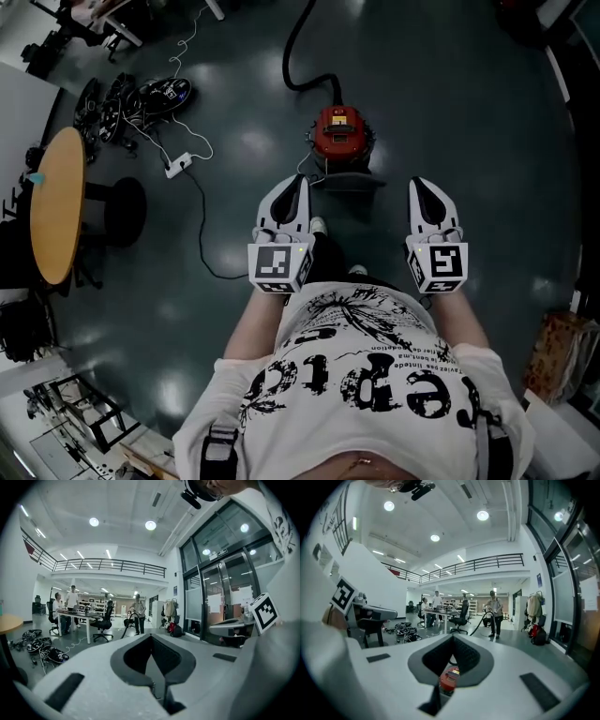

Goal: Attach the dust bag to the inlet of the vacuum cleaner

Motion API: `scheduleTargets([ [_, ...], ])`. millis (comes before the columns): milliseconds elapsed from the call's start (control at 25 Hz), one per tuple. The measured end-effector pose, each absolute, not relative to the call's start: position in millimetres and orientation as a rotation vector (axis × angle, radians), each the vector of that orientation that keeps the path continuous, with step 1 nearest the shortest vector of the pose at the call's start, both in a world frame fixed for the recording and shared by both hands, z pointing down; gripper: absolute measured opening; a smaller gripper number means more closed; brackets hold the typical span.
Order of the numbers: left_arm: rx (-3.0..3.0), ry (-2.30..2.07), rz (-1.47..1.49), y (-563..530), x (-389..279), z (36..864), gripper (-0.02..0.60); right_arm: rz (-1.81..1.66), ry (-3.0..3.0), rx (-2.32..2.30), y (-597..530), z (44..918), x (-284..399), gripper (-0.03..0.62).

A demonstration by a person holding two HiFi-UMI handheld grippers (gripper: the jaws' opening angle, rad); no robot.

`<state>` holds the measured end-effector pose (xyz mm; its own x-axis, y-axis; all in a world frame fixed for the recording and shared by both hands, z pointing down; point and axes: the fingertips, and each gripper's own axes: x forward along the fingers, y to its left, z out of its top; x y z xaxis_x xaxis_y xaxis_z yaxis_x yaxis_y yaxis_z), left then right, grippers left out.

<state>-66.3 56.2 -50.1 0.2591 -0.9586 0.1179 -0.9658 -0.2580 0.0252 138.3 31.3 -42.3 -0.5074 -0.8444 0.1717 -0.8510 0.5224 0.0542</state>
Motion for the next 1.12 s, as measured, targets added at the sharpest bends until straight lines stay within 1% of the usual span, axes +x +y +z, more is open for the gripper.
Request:
scheduleTargets([
  [200, 2.423, -1.889, 0.122, 75, -61, -56, 0.005, -0.049, -2.604, 1.456, 54, -55, 143, 0.002],
  [720, 2.415, -1.893, 0.061, 96, -48, -71, 0.005, -0.071, -2.64, 1.447, 78, -69, 148, 0.002],
  [1120, 2.438, -1.859, 0.104, 99, -37, -64, 0.005, -0.07, -2.627, 1.439, 81, -62, 153, 0.002],
])
